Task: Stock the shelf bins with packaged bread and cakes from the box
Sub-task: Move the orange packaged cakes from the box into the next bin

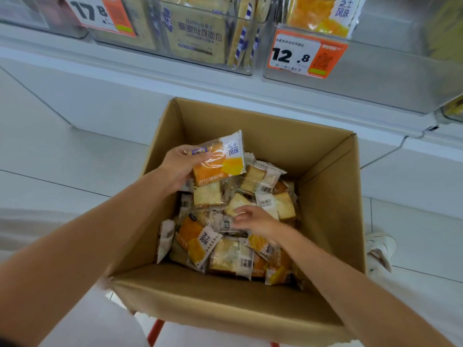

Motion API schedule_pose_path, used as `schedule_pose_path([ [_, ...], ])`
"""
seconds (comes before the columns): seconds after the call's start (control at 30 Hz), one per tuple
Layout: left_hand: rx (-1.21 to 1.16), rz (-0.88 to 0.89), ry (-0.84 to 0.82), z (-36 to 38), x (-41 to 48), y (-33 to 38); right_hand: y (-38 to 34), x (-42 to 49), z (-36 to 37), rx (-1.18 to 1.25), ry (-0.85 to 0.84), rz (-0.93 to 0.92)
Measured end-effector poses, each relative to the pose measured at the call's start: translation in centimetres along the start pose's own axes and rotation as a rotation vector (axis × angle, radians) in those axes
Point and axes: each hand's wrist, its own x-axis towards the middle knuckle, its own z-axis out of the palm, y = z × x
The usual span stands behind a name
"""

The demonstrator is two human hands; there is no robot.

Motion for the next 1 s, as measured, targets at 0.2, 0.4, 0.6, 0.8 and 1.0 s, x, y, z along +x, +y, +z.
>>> schedule_pose_path([
  [0.2,0.059,-0.009,0.024,-0.4,-0.2,-0.6,0.7,4.7,6.4,-0.326,-0.015,0.034],
  [0.4,0.019,0.036,0.079,-0.6,0.3,-0.5,0.9,2.1,1.2,-0.266,0.137,-0.303],
  [0.6,-0.027,0.098,0.042,0.7,-0.2,0.2,-3.4,-7.4,-6.2,-0.404,0.318,-0.557],
  [0.8,-0.004,0.06,-0.267,3.9,-4.3,3.5,-10.3,-11.9,-9.2,0.217,0.452,-0.613],
  [1.0,0.095,0.195,-0.465,5.9,-8.2,7.6,-14.6,-13.1,-7.6,0.351,0.562,-0.647],
])
